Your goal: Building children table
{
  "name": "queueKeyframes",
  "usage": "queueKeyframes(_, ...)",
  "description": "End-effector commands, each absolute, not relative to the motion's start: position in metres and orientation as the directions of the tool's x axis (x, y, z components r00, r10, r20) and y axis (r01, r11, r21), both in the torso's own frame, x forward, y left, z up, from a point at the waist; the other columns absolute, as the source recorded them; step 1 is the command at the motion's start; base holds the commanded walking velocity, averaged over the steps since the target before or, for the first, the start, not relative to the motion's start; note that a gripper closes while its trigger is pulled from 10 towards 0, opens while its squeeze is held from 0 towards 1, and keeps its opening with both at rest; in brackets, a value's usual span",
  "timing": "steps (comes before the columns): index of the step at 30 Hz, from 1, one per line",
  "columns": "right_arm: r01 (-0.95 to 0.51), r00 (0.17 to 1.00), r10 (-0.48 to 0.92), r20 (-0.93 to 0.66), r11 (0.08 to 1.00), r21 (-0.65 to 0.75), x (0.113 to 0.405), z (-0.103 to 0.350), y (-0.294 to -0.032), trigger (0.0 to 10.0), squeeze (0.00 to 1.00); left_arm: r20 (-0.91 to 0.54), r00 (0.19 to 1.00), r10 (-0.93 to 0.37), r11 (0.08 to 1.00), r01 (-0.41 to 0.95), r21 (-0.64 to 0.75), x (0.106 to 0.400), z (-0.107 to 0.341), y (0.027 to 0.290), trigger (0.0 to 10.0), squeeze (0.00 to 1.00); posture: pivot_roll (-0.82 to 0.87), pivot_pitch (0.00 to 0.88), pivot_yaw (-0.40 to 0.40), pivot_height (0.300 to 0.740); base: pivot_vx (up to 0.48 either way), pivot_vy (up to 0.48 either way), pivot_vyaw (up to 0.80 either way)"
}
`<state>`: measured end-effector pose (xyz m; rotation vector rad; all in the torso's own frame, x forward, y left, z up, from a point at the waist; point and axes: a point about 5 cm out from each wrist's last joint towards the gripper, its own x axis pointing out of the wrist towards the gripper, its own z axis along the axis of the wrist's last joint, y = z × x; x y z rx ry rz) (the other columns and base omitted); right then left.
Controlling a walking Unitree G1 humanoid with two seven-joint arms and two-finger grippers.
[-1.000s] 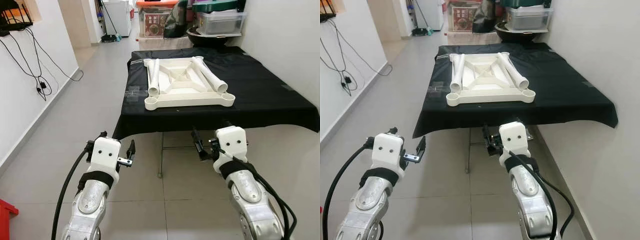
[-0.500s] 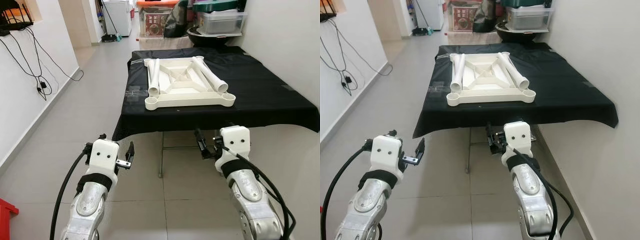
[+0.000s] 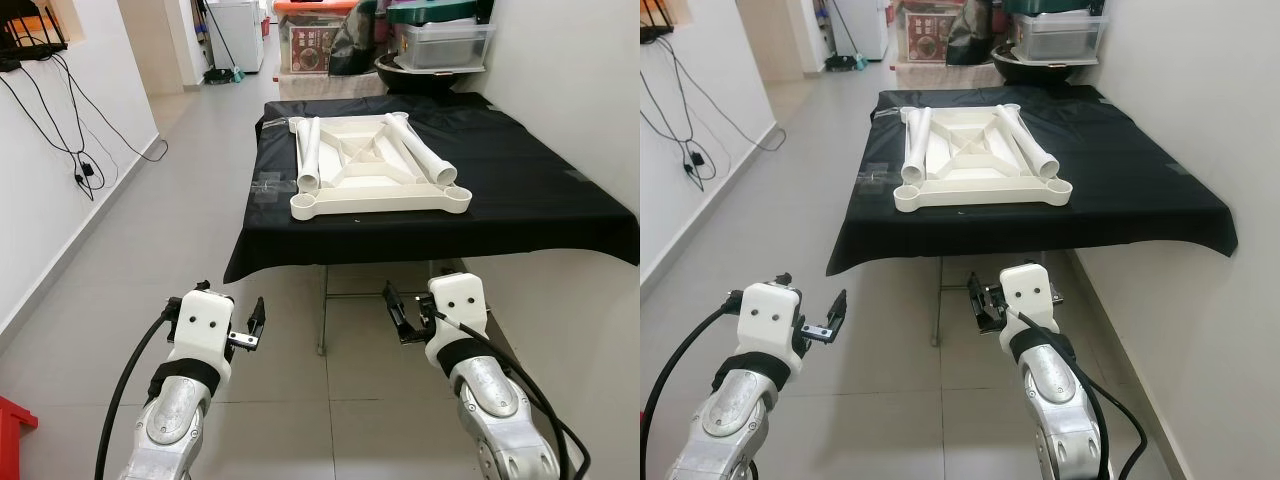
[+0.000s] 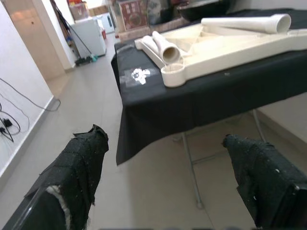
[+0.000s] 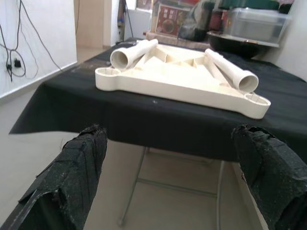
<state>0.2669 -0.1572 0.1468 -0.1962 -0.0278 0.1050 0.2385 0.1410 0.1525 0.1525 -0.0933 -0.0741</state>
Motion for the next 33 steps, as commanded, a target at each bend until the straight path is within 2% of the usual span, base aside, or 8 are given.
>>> queueKeyframes(1, -0.118, 0.993, 0.118, -0.008, 0.973, -0.199, 0.265, 0.142, -0.156, 10.0, 0.00, 0.055, 0.996, -0.066, 0.982, 0.056, 0.181, 0.238, 0.146, 0.144, 10.0, 0.00, -0.08, 0.000, -0.011, 0.740, 0.000, 0.000, 0.00)
queueKeyframes(26, -0.110, 0.993, 0.116, 0.020, 0.973, -0.203, 0.268, 0.149, -0.155, 10.0, 0.00, 0.046, 0.992, -0.117, 0.981, 0.109, 0.164, 0.240, 0.146, 0.139, 10.0, 0.00, -0.09, 0.000, -0.006, 0.740, 0.000, 0.000, 0.00)
queueKeyframes(33, -0.097, 0.994, 0.105, 0.030, 0.973, -0.210, 0.270, 0.152, -0.157, 10.0, 0.00, 0.056, 0.989, -0.140, 0.979, 0.130, 0.154, 0.242, 0.147, 0.137, 10.0, 0.00, -0.09, 0.000, 0.002, 0.740, 0.364, 0.000, 0.28)
